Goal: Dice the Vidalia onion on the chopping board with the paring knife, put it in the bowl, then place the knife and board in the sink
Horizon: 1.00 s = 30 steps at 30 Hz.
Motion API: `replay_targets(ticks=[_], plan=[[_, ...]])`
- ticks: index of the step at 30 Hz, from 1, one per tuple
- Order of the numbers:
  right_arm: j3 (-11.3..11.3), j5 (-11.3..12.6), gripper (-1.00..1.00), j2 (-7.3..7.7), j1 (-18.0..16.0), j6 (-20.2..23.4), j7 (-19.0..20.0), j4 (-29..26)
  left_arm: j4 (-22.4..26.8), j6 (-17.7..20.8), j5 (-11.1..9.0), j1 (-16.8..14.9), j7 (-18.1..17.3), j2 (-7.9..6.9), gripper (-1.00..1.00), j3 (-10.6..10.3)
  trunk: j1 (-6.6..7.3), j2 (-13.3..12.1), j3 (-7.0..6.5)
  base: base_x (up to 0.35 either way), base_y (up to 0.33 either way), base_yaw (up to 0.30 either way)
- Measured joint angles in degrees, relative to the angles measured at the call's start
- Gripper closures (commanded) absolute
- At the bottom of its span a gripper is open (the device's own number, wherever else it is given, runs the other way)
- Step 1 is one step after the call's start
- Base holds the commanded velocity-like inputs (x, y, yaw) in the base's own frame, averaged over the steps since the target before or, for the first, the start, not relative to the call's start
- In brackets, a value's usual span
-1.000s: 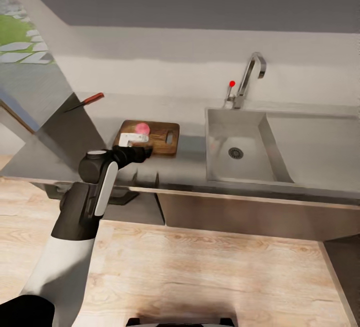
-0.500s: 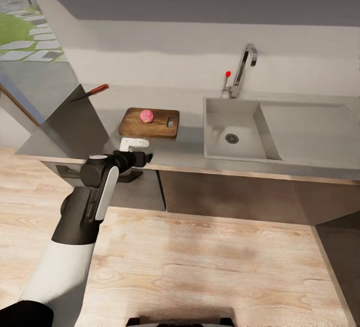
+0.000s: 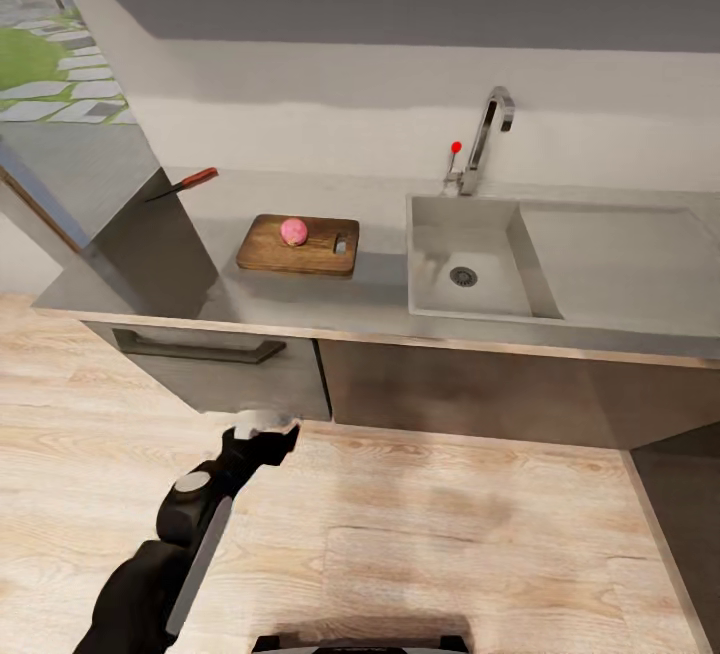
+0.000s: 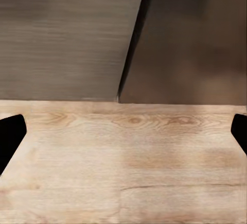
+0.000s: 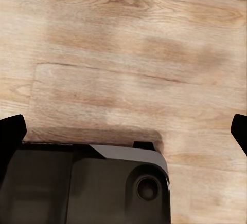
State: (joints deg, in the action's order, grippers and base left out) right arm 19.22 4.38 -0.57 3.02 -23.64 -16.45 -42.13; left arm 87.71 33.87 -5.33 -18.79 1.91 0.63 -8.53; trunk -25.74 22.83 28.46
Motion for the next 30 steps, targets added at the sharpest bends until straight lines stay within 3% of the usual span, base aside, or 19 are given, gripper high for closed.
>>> replay_targets(ticks=[3, 8, 11, 15, 19, 23, 27, 30], plan=[[0.0, 0.0, -1.0, 0.0, 0.0, 0.0, 0.0, 0.0, 0.0, -5.2, 0.0, 4.9, -0.1, -1.42, -1.0, 0.1, 0.0, 0.0, 0.0, 0.0, 0.0, 0.0], [0.0, 0.0, -1.0, 0.0, 0.0, 0.0, 0.0, 0.0, -0.3, -17.0, 0.0, 15.6, -0.1, -3.63, -1.0, 0.1, 0.0, 0.0, 0.0, 0.0, 0.0, 0.0], [0.0, -0.1, -1.0, 0.0, 0.0, -0.2, -0.3, -0.1, -3.8, -30.0, 0.0, 24.9, 0.0, -4.87, -1.0, 0.1, 0.01, 0.0, 0.01, 0.0, 0.0, 0.0], [-0.2, -0.1, -1.0, 0.01, 0.0, -0.6, -0.5, -0.1, -11.1, -40.6, 0.1, 29.8, 0.0, -5.12, -1.0, 0.2, 0.0, 0.0, 0.01, 0.0, 0.0, 0.0], [-0.8, -0.1, -1.0, 0.0, 0.0, -1.8, -0.5, -0.1, -15.3, -45.8, 0.1, 31.2, 0.1, -5.22, -1.0, 0.3, 0.0, 0.0, -0.17, 0.0, 0.0, 0.0], [-1.6, -0.1, -1.0, 0.16, 0.0, -2.6, -0.5, -0.2, -22.5, -57.4, 0.1, 31.8, 0.3, -5.35, -1.0, 0.4, 0.0, 0.0, -0.49, 0.0, 0.0, 0.0], [-1.7, -0.1, -1.0, 0.29, 0.0, -2.7, -0.5, -0.2, -27.9, -61.0, 0.1, 31.8, 0.4, -5.37, -1.0, 0.6, 0.0, 0.0, -0.85, 0.0, 0.0, 0.0], [-1.7, -0.1, -1.0, 0.38, 0.0, -2.7, -0.5, -0.1, -29.8, -61.7, 0.1, 31.8, 0.4, -5.34, -1.0, 0.8, 0.0, 0.0, -1.12, 0.0, 0.0, 0.0]])
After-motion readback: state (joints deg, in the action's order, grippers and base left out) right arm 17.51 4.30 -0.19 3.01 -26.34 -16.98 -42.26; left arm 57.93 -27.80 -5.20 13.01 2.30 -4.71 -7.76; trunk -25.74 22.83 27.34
